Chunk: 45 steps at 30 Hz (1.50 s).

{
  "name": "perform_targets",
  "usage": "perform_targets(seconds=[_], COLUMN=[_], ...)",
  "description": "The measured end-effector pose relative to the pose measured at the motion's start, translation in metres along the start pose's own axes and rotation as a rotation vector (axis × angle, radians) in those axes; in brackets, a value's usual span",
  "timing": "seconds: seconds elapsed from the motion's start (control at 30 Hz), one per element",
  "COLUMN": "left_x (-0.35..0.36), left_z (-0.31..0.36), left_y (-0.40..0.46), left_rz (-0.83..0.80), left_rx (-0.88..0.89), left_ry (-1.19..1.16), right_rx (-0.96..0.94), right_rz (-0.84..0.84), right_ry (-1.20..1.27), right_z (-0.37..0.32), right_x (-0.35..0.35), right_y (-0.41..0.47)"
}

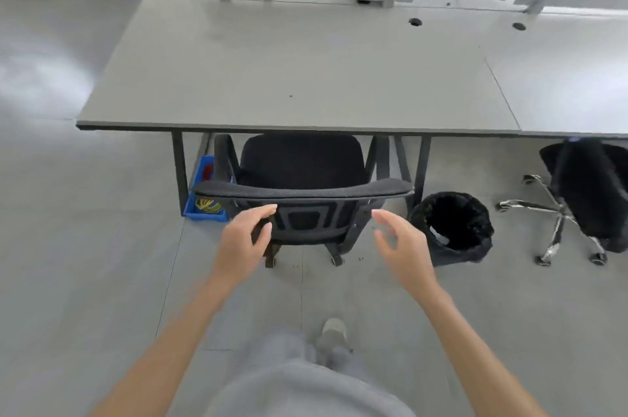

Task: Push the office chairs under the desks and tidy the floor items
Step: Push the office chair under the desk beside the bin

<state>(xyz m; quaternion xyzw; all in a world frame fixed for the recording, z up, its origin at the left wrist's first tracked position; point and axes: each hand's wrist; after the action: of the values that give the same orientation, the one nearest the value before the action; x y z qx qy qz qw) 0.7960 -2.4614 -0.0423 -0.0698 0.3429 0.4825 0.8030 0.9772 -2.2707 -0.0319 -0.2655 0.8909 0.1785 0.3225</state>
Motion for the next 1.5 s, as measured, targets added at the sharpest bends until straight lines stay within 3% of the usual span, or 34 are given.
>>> perform_targets(seconds=[0.1,0.23,0.33,0.43,0.63,0.8,1.17,1.5], left_x=[0.012,0.022,0.019,0.021,0.048,0.070,0.070,0.056], left_z=[-0.002,-0.018,-0.028,-0.032,-0.027,-0.018,-0.037,-0.041], left_y=[0.033,0.067,0.087,0.100,0.094,0.116,0.184,0.122], left_rz=[-0.083,-0.267,-0.285,-0.338,-0.260,-0.289,-0.280,-0.269], left_rx=[0.102,0.104,0.075,0.107,0.124,0.138,0.185,0.205], left_ry=[0.258,0.647,0.756,0.757,0.713,0.745,0.730,0.701], right_rx=[-0.283,-0.428,-0.469,-0.476,-0.446,-0.401,-0.291,-0.359], right_rz=[-0.144,-0.473,-0.419,-0.358,-0.373,-0.359,-0.199,-0.276], right_ry=[-0.220,-0.485,-0.587,-0.610,-0.639,-0.691,-0.602,-0.525], right_z=[-0.006,-0.001,0.008,0.017,0.036,0.042,0.026,0.038], right_x=[0.007,0.038,0.050,0.053,0.041,0.034,0.068,0.045], right_y=[0.055,0.101,0.113,0.121,0.145,0.175,0.184,0.138])
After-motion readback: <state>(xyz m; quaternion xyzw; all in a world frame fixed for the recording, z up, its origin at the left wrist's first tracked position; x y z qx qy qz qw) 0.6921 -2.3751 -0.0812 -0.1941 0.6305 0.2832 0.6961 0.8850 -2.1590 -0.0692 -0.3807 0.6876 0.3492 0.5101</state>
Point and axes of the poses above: each hand's wrist, its own y-axis towards the middle knuckle, its own x-axis out of the palm, z = x × y, and after that the axes turned 12 degrees about z, right-handed
